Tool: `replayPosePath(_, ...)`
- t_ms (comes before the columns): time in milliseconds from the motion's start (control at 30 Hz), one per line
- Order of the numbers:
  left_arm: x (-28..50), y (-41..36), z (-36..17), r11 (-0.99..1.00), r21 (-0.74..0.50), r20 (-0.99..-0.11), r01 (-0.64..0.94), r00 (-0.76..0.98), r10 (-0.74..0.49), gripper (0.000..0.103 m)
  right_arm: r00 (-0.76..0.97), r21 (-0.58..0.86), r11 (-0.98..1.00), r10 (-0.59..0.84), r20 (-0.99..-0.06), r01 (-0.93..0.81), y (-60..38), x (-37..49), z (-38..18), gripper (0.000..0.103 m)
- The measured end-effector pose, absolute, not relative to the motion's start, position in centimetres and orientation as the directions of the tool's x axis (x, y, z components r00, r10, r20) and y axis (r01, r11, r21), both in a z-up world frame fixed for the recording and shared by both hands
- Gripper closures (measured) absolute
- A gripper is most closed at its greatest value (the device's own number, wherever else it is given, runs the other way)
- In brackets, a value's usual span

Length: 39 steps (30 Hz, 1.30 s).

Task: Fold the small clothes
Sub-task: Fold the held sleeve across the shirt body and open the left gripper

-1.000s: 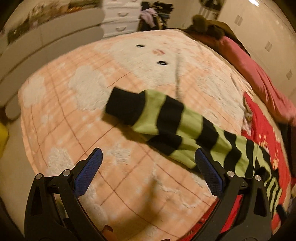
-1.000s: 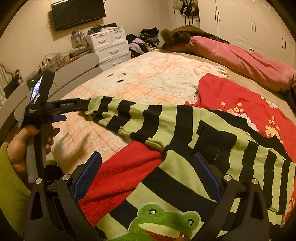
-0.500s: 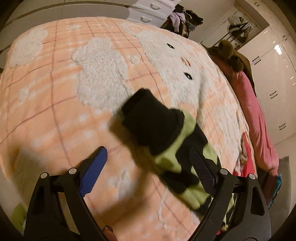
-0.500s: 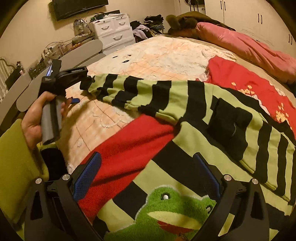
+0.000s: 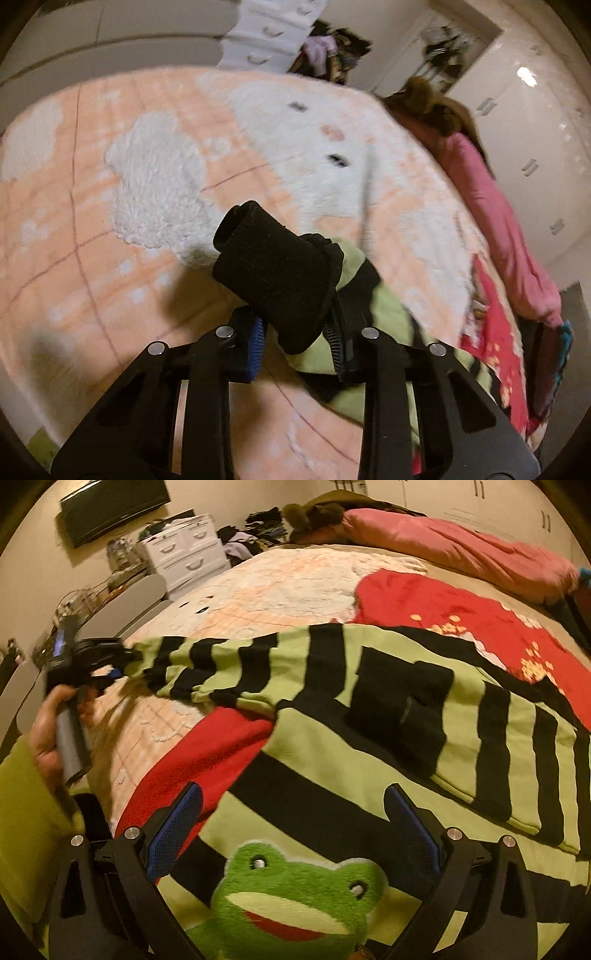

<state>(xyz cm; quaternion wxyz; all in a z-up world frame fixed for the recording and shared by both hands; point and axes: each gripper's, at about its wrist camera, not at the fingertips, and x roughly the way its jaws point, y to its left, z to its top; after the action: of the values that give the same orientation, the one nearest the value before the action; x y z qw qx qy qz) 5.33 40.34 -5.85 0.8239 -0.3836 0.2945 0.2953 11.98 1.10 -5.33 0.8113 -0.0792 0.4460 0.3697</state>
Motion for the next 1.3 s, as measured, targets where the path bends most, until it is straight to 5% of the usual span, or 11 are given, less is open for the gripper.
replayPosePath(467,11.3,22.4,3.9,0.811,-0.451,-0.637,-0.372,0.771,-0.001,0.081,0.46,0.246,0.855,0.463,-0.758,-0.456,-11.5,18.1,-3.0,0.005)
replayPosePath(833,17.6,9.8,1.6,0.891,-0.373,-0.709,-0.26,0.699,-0.093,0.081,0.513,0.293,0.918,0.393,-0.763,-0.268,-20.8,22.1,-2.9,0.005)
replayPosePath(1033,20.8,4.7,0.6,0.909,-0.348,-0.738,-0.23,0.665,-0.114,0.081,0.51,0.442,0.877,0.472,-0.719,-0.189,-24.8,22.9,-2.6,0.005)
replayPosePath(1167,23.1,2.8,-2.0,0.881,-0.423,-0.766,-0.213,0.604,-0.222,0.08,0.525,0.463,0.876,0.46,-0.716,-0.136,-27.0,23.3,-2.6,0.005)
replayPosePath(1300,24.3,1.1,-4.5,0.869,-0.463,-0.779,-0.173,0.547,-0.305,0.066,0.525,0.48,0.874,0.446,-0.725,-0.081,-28.6,23.8,-3.4,0.005)
